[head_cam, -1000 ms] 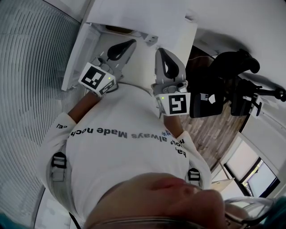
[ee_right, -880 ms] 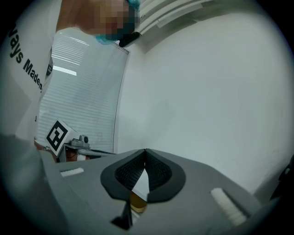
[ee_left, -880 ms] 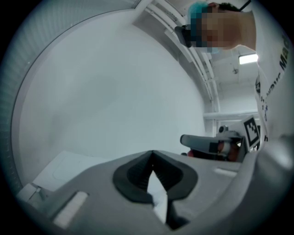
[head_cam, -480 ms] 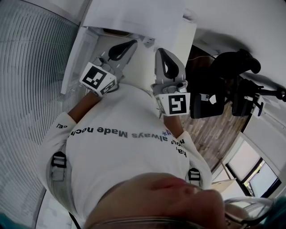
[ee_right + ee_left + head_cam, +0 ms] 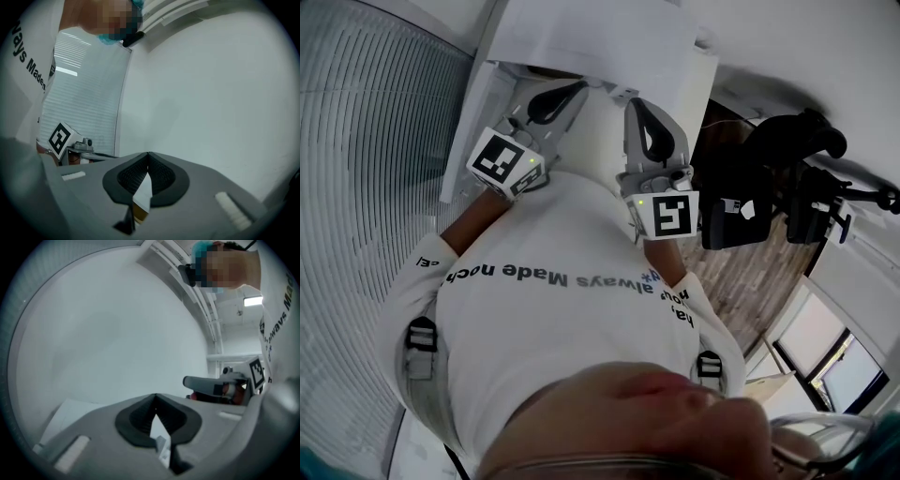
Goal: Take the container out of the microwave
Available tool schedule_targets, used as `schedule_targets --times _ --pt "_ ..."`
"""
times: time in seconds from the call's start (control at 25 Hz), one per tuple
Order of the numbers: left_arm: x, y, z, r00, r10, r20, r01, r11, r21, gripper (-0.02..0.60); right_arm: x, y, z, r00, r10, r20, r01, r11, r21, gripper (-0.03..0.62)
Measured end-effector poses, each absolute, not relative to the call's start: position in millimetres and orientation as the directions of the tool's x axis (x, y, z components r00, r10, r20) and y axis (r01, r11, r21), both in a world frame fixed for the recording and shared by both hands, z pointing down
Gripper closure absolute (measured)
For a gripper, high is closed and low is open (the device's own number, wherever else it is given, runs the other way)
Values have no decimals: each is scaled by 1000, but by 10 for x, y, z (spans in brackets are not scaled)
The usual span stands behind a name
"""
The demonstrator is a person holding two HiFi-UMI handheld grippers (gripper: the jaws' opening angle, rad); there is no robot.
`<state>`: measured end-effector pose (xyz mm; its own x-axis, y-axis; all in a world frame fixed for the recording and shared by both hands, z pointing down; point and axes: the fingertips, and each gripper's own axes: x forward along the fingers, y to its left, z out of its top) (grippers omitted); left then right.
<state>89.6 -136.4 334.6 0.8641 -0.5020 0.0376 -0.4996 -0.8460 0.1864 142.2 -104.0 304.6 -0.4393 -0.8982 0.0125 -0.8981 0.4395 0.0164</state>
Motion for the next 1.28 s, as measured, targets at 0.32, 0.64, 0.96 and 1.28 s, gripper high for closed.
schedule_targets --times 0.32,0.64,0.96,1.28 --pt "598 -1438 3305 856 -515 29 -511 -838 190 578 1102 -1108 2985 -453 -891 1 -891 453 24 594" --pt "391 -1450 3418 852 -522 41 -518 -831 203 578 971 -1120 3085 -439 -898 30 -898 439 17 594" --pt "340 -1469 3560 848 -526 66 -527 -823 212 578 907 -1140 3229 -459 -887 57 -888 460 7 592" --pt "318 -1531 3836 836 -535 122 -549 -808 215 578 851 -1225 3445 -477 -874 88 -878 478 -13 562"
